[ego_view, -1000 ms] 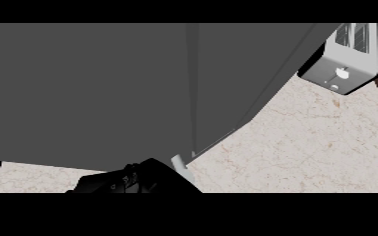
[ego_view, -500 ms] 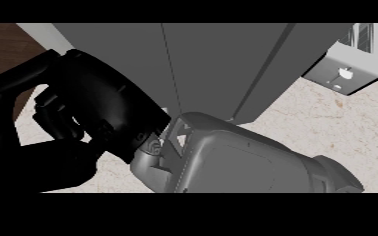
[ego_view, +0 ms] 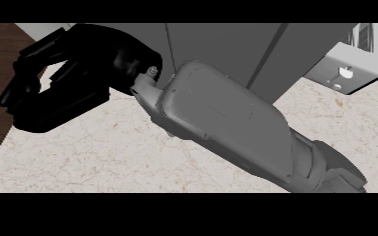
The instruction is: Pick up the wine, place it into the cabinet and close the cabinet
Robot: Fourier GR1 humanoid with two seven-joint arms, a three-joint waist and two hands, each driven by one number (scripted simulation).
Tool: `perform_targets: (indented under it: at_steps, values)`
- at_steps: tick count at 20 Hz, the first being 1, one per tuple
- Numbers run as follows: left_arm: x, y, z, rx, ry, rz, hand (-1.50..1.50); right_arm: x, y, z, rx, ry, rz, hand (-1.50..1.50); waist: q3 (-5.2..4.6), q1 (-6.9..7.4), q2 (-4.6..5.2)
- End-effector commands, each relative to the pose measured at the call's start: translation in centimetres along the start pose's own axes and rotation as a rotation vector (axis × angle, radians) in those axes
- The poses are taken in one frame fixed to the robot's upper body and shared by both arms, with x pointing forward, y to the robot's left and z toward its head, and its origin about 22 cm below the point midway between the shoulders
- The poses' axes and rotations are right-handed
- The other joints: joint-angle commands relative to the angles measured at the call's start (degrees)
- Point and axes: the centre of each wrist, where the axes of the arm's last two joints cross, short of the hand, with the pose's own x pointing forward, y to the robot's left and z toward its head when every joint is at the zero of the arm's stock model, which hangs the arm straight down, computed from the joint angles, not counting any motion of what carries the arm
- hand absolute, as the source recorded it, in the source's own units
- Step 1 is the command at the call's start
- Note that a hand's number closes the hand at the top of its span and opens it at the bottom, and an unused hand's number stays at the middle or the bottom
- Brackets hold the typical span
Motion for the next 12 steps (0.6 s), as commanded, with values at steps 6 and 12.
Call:
perform_targets:
  at_steps: [6, 12]
  values:
    - [1.3, 1.8, -0.9, 0.042, -0.029, -0.016, -1.50, -1.1, -8.2, -0.6, -0.251, -0.139, 0.022, 1.50, 0.03, -1.54, 0.18]
    - [1.2, 1.3, -0.4, 0.009, 0.006, -0.023, -1.50, -4.4, -12.0, 1.3, -0.365, -0.126, 0.010, 1.50, 0.06, -2.11, 0.29]
